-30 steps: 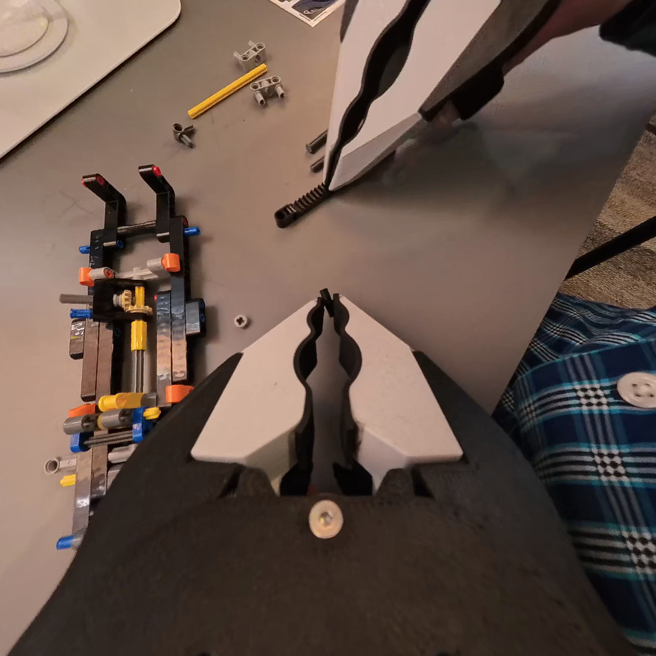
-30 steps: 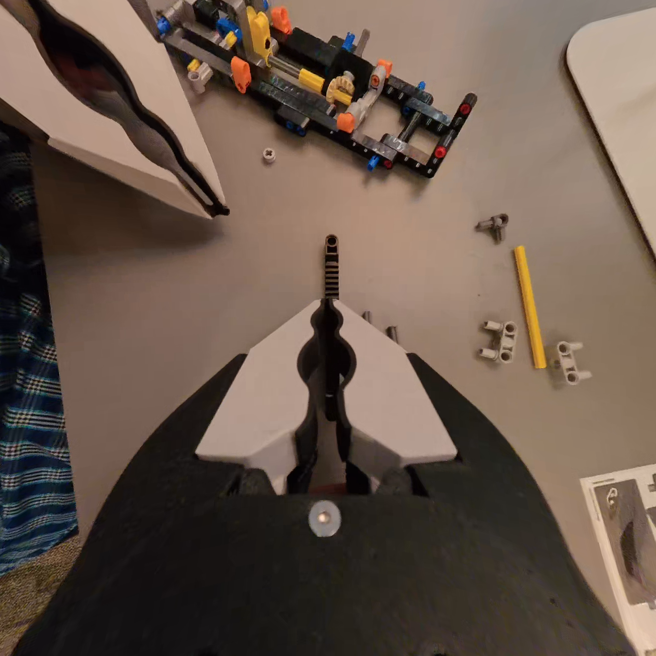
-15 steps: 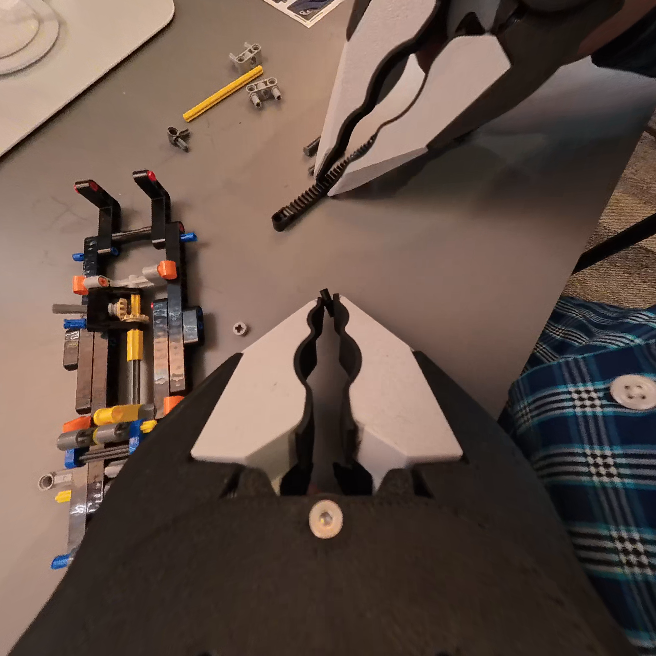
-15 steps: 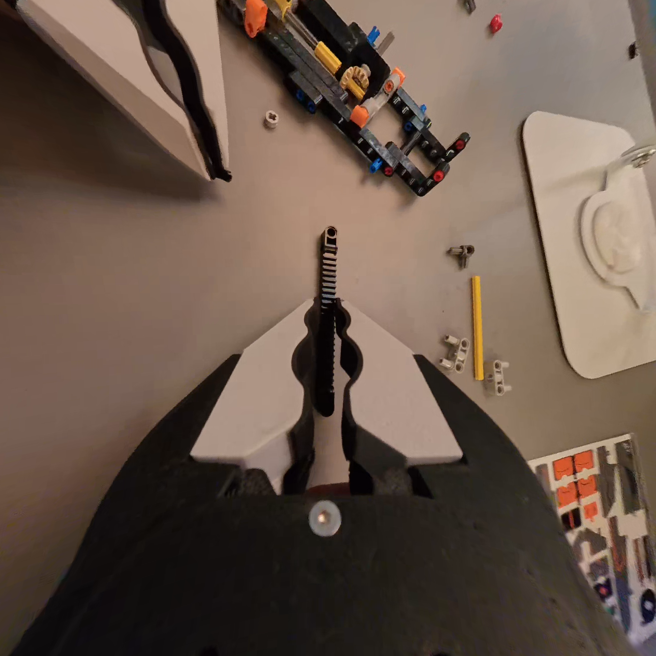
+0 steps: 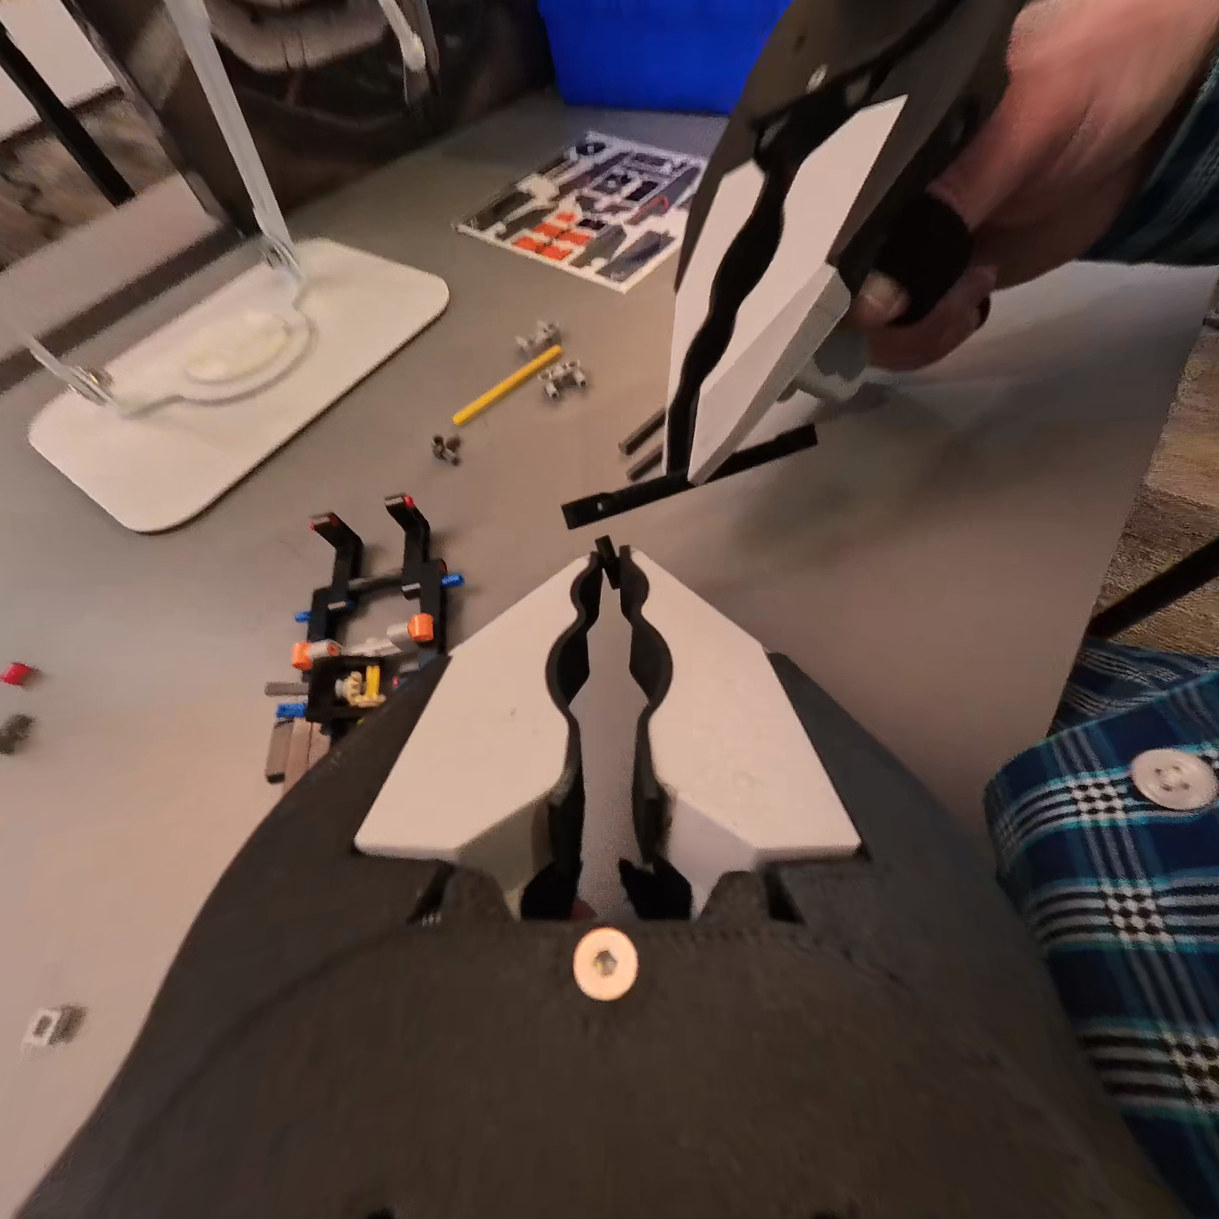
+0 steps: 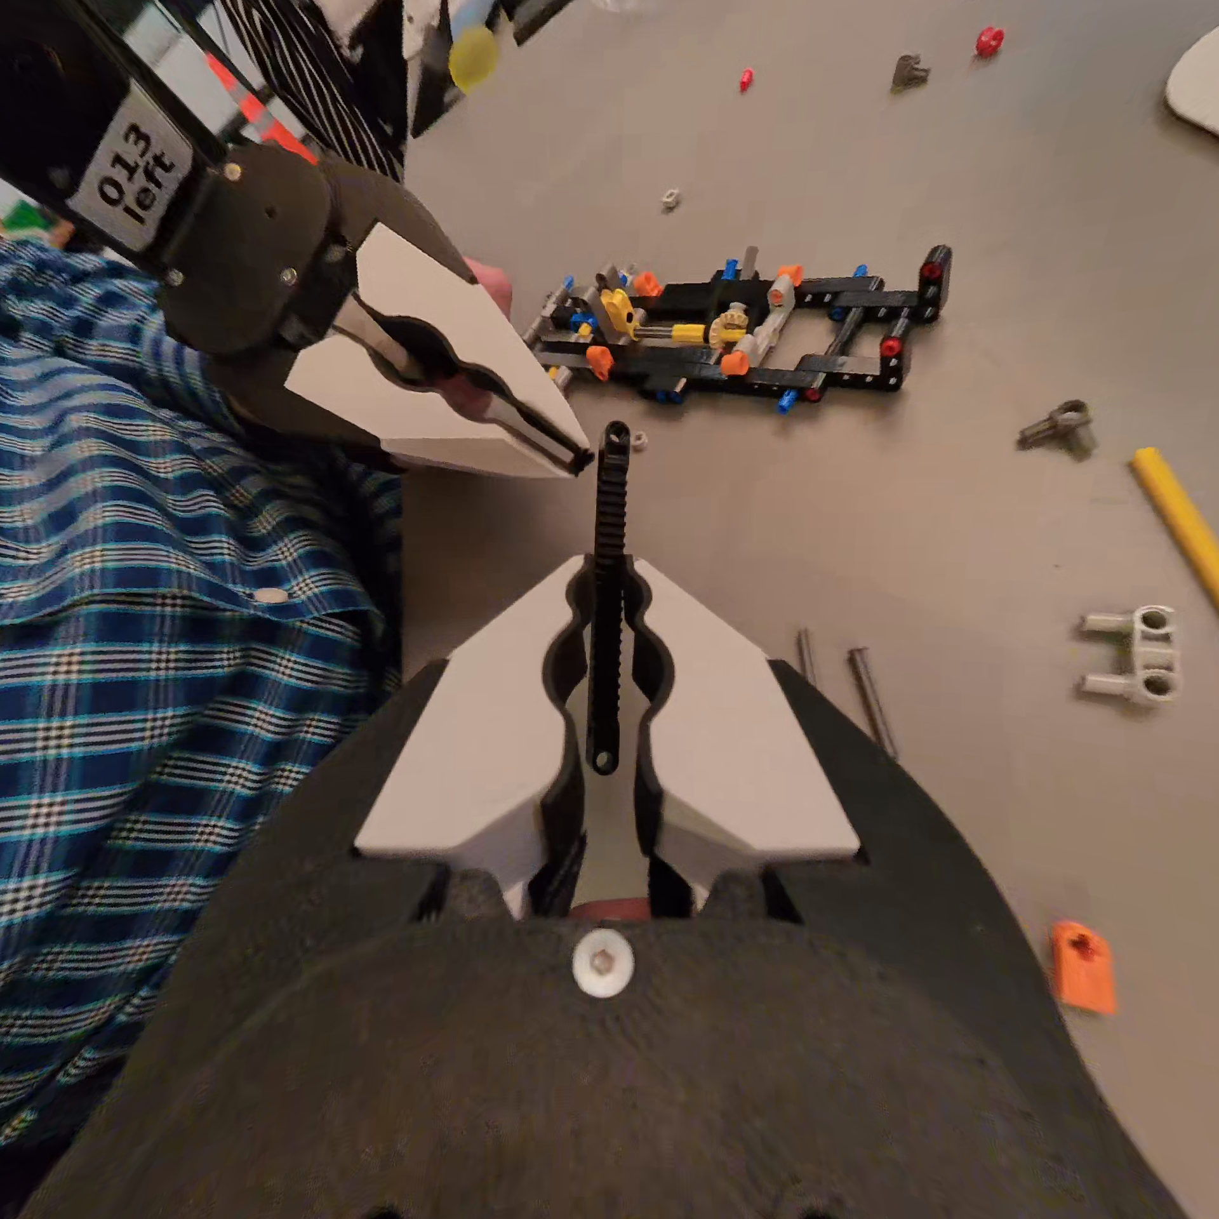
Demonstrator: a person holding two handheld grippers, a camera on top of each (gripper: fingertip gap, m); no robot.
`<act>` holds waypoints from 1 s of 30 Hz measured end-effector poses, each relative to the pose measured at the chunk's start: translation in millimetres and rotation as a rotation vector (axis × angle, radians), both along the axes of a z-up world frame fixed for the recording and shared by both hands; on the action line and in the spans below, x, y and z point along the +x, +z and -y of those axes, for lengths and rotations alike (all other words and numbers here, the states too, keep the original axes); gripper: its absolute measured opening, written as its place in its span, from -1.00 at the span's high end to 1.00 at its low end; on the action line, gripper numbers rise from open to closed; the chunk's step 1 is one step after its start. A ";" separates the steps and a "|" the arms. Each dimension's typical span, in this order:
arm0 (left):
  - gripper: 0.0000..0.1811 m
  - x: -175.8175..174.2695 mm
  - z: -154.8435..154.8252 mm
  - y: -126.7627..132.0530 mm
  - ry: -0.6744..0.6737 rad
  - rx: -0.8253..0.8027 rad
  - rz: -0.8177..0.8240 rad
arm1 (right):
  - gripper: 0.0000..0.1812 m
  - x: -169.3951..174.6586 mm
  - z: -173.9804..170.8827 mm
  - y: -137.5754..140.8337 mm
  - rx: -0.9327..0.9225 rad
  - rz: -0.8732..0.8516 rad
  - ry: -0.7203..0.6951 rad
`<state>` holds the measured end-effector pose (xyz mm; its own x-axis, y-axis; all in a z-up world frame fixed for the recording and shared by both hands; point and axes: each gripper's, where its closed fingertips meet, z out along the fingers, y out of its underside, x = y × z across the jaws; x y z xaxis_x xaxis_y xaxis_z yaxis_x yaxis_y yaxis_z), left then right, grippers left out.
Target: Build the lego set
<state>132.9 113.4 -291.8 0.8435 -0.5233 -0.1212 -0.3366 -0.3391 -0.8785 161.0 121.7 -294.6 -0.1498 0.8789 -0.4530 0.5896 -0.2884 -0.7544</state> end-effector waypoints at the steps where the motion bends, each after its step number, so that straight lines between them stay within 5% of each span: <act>1: 0.96 0.0 -0.8 3.9 -0.001 0.028 -0.002 | 0.95 0.0 1.7 1.7 -0.023 -0.011 0.001; 9: 0.96 -0.1 -1.2 4.2 -0.015 0.085 -0.096 | 0.94 1.7 6.7 2.7 -0.102 -0.011 0.022; 17: 0.96 3.6 7.8 -19.3 -0.045 -0.021 -0.131 | 0.94 6.4 16.4 -20.2 -0.173 0.102 0.033; 26: 0.96 -0.8 7.2 -34.3 -0.036 -0.112 -0.168 | 0.75 4.1 8.2 -32.1 0.055 0.169 0.036; 30: 0.96 -0.9 9.3 -37.5 -0.045 -0.126 -0.180 | 0.78 4.1 5.1 -23.1 0.368 0.128 0.069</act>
<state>132.0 104.1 -329.3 0.7897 -0.5802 -0.1993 -0.5016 -0.4237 -0.7542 165.2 116.6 -317.7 -0.1774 0.9758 -0.1281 0.6941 0.0318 -0.7192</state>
